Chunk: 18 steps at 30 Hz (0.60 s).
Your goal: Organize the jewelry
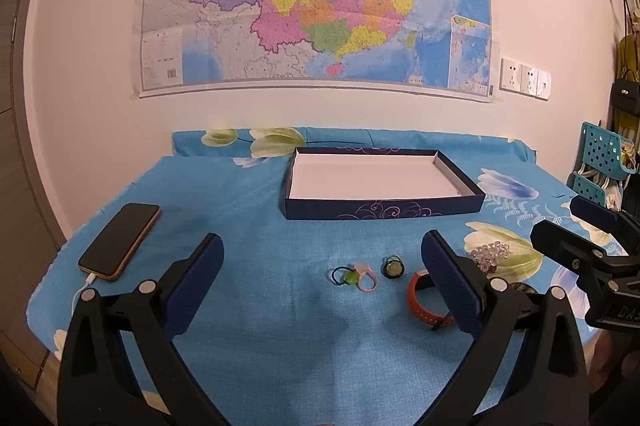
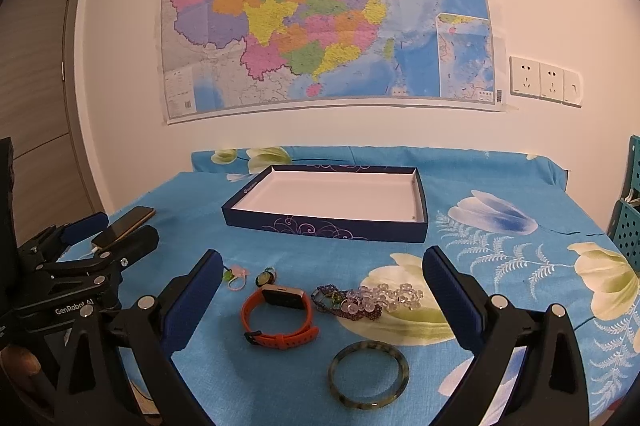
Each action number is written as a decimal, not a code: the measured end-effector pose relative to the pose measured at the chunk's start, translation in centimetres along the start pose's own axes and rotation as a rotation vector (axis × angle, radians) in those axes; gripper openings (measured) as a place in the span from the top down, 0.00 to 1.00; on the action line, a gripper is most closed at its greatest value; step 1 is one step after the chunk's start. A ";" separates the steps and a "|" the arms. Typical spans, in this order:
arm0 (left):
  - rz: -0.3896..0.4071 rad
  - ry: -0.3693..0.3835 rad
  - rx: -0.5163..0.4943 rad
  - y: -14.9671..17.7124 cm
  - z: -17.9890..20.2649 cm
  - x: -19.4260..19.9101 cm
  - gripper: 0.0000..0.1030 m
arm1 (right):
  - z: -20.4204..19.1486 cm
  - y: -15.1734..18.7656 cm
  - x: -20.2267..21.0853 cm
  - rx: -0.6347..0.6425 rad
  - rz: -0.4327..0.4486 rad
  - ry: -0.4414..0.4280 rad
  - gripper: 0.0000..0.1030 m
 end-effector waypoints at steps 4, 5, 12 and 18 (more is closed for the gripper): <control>0.000 0.001 0.000 0.0 0.0 0.0 0.05 | 0.0 0.0 -0.1 -0.002 -0.002 -0.002 0.06; 0.000 0.002 0.000 0.0 0.0 0.0 0.05 | 0.1 0.0 -0.1 -0.003 -0.002 -0.004 0.06; 0.001 0.002 0.000 0.0 0.0 0.1 0.05 | 0.0 0.1 -0.1 -0.002 -0.001 -0.002 0.06; 0.003 0.001 -0.001 0.0 -0.1 0.2 0.05 | 0.0 0.1 -0.2 -0.005 0.000 -0.006 0.06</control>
Point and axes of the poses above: each gripper's, at about its wrist camera, not at the fingertips, and x roughly against the way its jaws point, z to its right, y to its underside, the point moved 4 cm from there along -x, roughly the way its jaws point, and after that the axes turned 10 degrees about z, right-handed, at the moved point
